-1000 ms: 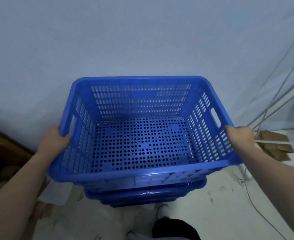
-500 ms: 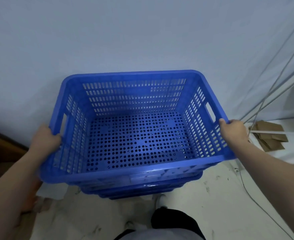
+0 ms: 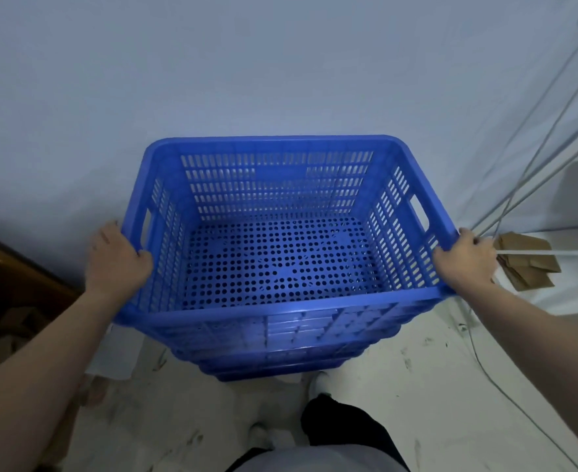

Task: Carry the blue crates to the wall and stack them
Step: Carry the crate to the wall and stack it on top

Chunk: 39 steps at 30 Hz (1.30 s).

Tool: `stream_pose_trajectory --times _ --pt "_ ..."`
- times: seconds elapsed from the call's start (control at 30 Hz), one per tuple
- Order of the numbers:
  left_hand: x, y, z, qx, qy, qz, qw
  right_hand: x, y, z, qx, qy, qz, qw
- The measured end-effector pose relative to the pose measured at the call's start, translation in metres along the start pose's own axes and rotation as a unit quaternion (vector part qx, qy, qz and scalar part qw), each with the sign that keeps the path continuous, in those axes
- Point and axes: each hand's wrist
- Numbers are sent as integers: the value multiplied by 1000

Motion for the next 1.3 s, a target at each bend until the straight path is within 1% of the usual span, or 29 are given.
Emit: stream_pose_trajectory --times 0.03,0.07,0.1,0.13,0.2,0.27,0.3,0.33,0.4,0.43,0.5,0.57,0.63,0.7,0.8,0.9,1.0,1.1,1.17,1.23,1.3 --pt "-2 9 -2 26 29 60 997 1 7 -11 25 -25 -23 999" --pt "-2 19 -5 34 53 113 992 0 13 -21 45 -53 -32 997" --pt "1 26 -10 23 70 146 987 -3 17 -31 60 -77 -30 995" --pt "8 32 -16 8 81 154 985 -6 20 -38 72 -102 -25 992" --pt "27 40 -32 -21 107 115 987 -13 24 -56 86 -167 -29 982" --pt "50 41 -59 -49 140 15 989 -18 35 -78 85 -222 -54 970" --pt "60 44 -75 -55 160 -22 985 -21 42 -89 79 -232 -73 967" --pt "67 50 -91 -52 191 -29 980 -24 51 -98 66 -231 -89 967" --pt "76 66 -119 -15 278 20 960 -30 61 -113 32 -232 -113 966" --pt "77 75 -129 -4 306 50 951 -30 63 -115 23 -246 -118 962" --pt "73 90 -139 10 336 87 938 -24 64 -116 16 -295 -125 947" --pt "64 94 -139 15 344 134 929 -9 61 -110 7 -367 -142 919" --pt "53 87 -133 19 332 174 927 8 54 -97 -13 -422 -170 890" --pt "44 75 -126 27 269 195 943 22 45 -84 3 -429 -197 882" --pt "35 67 -124 45 178 231 956 27 40 -81 32 -399 -200 894" --pt "38 74 -127 30 131 220 966 24 42 -89 22 -375 -186 908" --pt "38 79 -127 17 111 221 969 26 40 -91 19 -387 -200 900" --pt "42 75 -116 6 102 235 967 19 36 -86 -9 -383 -207 900" --pt "48 72 -112 -24 61 237 969 15 37 -85 -35 -379 -195 904" --pt "51 69 -117 -58 38 252 965 16 37 -88 -53 -370 -214 902" --pt "48 70 -121 -63 50 255 964 20 39 -90 -43 -376 -208 902"
Point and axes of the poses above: each hand's wrist, its own z-axis towards the middle knuckle, its own y-axis out of the palm, x = y × z, and after that the axes turned 10 degrees about -x, right-handed
